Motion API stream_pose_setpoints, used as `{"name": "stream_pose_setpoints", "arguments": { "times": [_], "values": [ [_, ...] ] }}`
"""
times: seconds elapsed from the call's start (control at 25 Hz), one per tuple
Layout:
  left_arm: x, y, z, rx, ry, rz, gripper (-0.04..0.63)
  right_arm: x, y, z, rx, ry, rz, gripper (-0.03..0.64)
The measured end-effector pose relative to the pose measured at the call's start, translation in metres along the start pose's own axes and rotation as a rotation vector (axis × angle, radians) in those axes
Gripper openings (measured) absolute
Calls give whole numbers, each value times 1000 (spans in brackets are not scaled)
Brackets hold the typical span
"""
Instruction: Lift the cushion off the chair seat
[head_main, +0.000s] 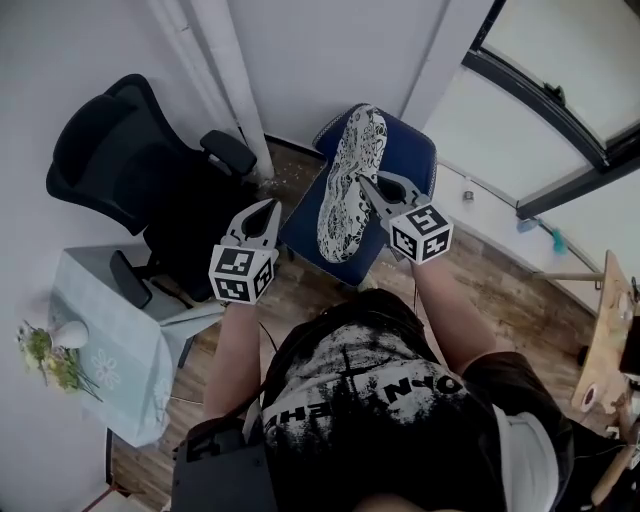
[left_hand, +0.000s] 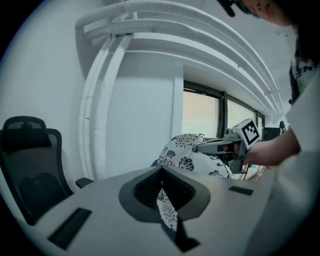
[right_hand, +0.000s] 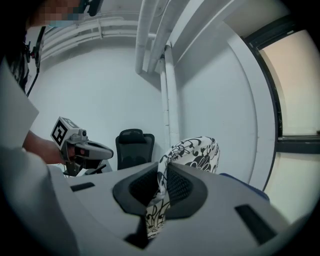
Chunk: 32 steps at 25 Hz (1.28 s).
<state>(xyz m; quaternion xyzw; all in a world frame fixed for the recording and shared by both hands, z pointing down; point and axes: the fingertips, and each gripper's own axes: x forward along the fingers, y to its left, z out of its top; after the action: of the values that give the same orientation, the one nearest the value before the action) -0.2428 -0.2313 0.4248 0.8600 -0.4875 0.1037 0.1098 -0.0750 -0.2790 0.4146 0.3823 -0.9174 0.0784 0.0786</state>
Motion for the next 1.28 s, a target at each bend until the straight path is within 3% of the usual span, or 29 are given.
{"name": "stream_pose_setpoints", "arguments": {
  "times": [1.28],
  "values": [
    [-5, -5, -12, 14, 31, -14, 14, -16, 28, -4, -23, -9, 16, 32]
  ]
}}
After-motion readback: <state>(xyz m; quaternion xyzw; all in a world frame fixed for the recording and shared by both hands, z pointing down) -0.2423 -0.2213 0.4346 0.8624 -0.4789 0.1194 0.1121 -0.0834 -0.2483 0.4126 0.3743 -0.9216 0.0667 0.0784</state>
